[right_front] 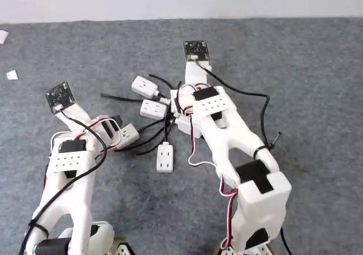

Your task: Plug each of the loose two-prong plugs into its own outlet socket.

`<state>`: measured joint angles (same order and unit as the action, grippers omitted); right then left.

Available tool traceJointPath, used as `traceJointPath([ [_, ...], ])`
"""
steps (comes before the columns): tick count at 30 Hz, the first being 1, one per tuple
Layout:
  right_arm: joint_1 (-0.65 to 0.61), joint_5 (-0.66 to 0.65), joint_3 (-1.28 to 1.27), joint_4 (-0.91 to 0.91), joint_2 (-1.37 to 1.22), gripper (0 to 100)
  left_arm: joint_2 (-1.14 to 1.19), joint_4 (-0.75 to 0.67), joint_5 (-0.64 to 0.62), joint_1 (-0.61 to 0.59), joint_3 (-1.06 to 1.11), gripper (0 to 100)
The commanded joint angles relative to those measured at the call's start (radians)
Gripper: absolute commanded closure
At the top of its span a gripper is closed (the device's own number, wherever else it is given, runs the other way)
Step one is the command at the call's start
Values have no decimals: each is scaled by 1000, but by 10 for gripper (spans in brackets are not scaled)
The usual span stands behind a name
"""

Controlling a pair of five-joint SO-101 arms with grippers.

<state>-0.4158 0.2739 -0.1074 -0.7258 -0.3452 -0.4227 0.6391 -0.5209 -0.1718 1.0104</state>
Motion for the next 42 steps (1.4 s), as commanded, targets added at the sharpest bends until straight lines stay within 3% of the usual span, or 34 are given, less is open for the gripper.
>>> traceJointPath([
  [1, -4, 5, 54, 24, 5, 891, -31, -35, 18, -3, -18, 750],
  [14, -35, -12, 58, -48, 8, 884, -31, -35, 20, -3, -15, 750],
  [20, -87, -32, 60, -48, 15, 793, -31, -35, 20, -2, -15, 750],
  [33, -105, 43, 66, -47, -30, 854, -31, -35, 20, 2, -16, 750],
  [42, -87, 41, 308, -191, -200, 854, -29, -35, 41, 3, -12, 750],
])
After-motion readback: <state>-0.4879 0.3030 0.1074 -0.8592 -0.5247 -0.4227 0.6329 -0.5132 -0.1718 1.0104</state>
